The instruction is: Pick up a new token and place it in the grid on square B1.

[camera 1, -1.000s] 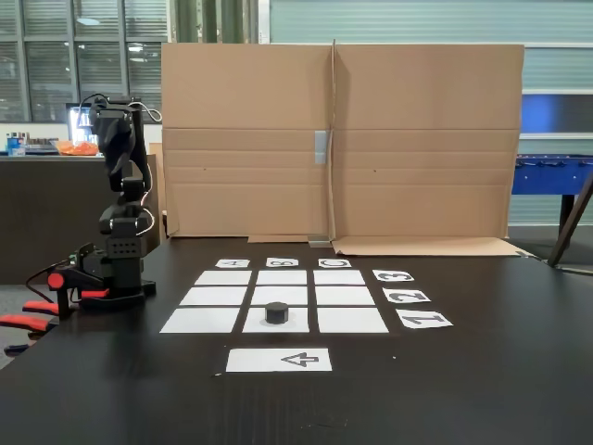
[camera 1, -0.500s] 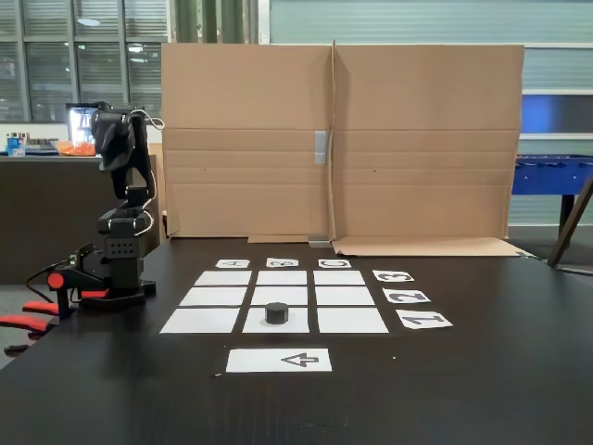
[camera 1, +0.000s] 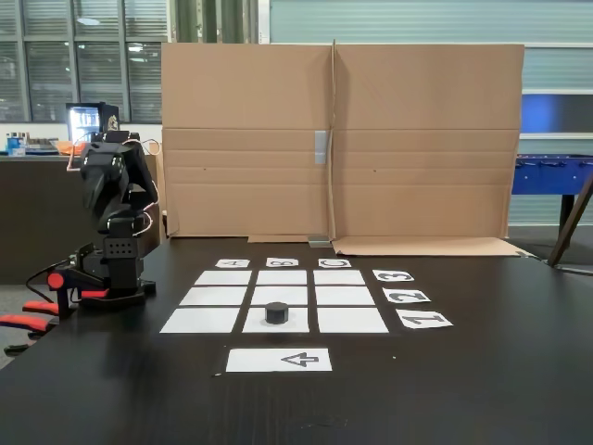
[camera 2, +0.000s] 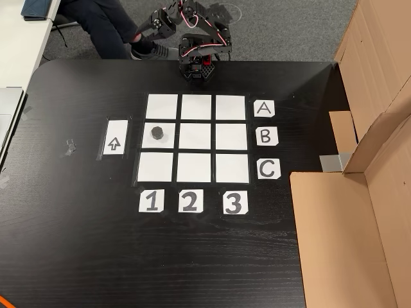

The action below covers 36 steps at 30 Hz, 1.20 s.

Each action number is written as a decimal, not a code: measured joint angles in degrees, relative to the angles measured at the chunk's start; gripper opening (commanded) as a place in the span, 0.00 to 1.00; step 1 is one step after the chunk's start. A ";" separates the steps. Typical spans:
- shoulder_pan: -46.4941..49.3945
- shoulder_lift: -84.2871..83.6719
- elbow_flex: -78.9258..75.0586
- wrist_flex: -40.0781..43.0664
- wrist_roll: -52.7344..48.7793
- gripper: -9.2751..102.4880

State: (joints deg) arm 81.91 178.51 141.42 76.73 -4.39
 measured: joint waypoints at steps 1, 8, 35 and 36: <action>0.09 -0.18 1.49 -0.18 0.00 0.19; 0.09 1.93 12.48 -2.46 0.00 0.19; 0.09 11.16 26.98 -6.15 0.00 0.18; 0.09 11.25 26.98 -6.06 0.00 0.18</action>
State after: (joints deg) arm 82.00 189.76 168.40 70.66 -4.39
